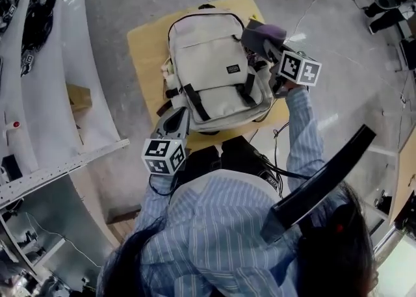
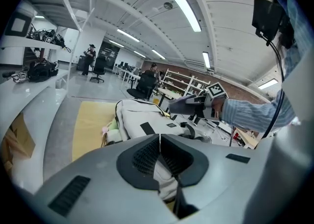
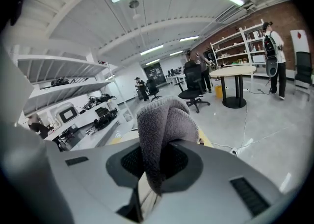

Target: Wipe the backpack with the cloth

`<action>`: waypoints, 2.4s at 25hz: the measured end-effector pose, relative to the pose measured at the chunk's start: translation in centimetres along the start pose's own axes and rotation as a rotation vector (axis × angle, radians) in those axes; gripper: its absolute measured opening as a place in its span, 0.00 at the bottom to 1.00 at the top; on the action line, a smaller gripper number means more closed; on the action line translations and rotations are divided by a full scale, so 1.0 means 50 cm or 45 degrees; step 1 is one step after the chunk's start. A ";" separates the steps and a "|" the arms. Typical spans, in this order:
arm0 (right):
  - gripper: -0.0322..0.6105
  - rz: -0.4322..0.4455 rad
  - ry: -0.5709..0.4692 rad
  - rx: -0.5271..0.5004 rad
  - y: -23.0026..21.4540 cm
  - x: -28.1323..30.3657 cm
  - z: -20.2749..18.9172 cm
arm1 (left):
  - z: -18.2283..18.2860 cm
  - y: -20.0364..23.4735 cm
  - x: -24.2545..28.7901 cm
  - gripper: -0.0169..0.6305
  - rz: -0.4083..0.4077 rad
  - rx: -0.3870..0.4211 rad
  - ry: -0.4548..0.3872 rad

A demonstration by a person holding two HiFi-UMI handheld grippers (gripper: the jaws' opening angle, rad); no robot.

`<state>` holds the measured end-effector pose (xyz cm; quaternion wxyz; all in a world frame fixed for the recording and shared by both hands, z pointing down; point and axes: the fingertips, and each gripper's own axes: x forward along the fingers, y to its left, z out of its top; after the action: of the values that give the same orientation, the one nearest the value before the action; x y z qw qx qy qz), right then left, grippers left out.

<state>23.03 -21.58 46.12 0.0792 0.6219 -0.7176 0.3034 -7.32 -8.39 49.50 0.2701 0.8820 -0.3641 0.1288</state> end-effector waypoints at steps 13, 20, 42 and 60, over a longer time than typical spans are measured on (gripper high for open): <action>0.11 0.113 -0.015 -0.075 0.168 -0.225 -0.191 | -0.049 0.017 -0.069 0.05 0.028 -0.035 -0.009; 0.11 0.204 0.036 -0.128 0.199 -0.303 -0.262 | -0.095 -0.028 -0.108 0.05 0.115 -0.140 -0.049; 0.11 0.516 0.183 -0.294 0.275 -0.514 -0.466 | -0.235 -0.293 -0.196 0.05 0.176 -0.129 -0.104; 0.11 0.591 0.214 -0.356 0.311 -0.529 -0.506 | -0.247 -0.298 -0.245 0.05 0.223 -0.098 -0.145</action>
<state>7.36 14.92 48.24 0.1518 0.3969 -0.8665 0.2619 -5.71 14.44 48.72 0.2703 0.8416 -0.4593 0.0876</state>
